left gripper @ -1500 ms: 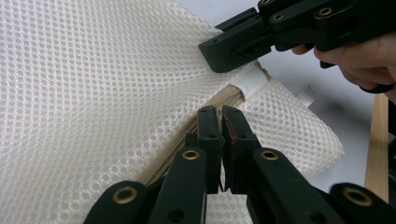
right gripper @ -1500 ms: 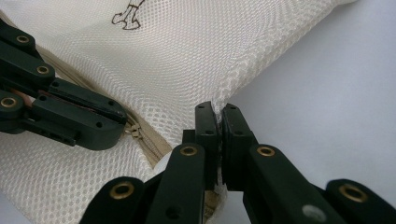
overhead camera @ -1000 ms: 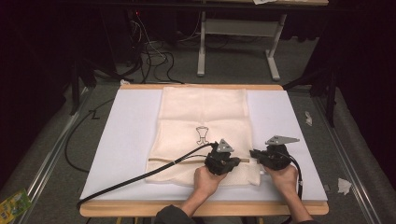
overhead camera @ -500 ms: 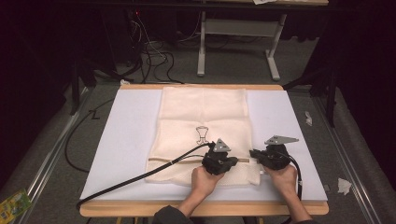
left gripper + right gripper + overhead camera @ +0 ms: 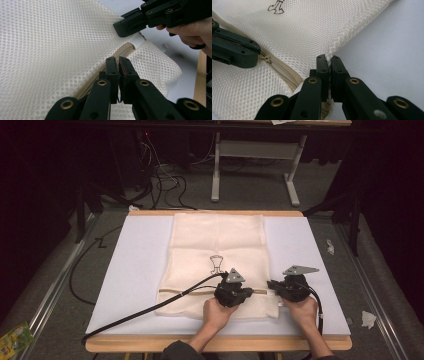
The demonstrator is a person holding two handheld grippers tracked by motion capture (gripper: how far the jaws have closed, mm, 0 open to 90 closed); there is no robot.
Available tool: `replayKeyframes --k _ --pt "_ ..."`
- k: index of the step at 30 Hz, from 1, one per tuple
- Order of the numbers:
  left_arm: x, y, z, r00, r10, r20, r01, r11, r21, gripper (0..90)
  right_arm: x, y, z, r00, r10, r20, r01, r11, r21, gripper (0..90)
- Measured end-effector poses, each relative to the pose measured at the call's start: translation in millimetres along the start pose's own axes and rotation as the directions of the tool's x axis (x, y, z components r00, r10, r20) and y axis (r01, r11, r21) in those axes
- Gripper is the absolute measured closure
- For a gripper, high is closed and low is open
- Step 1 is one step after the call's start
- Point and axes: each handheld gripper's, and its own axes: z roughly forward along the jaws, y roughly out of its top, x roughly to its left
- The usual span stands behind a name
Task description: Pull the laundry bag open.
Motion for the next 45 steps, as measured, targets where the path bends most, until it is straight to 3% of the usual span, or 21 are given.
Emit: replayKeyframes --k 14,32,45 --pt "3.9 -1.9 -6.6 0.9998 -0.02 0.009 0.02 0.9997 -0.012 86.9 0.7 0.3 1.4 1.0 -0.007 0.002 0.007 1.0 -0.001 88.2" --pt "4.5 -3.0 -12.7 1.0 0.001 -0.006 -0.001 0.9999 -0.011 87.0 1.7 1.1 2.7 0.9999 -0.01 0.001 0.01 1.0 0.007 88.2" --pt "9.8 -6.4 -21.9 0.9998 -0.014 -0.012 0.014 0.9996 -0.024 86.9 1.4 1.2 3.8 0.9998 -0.017 0.007 0.017 1.0 0.008 88.2"
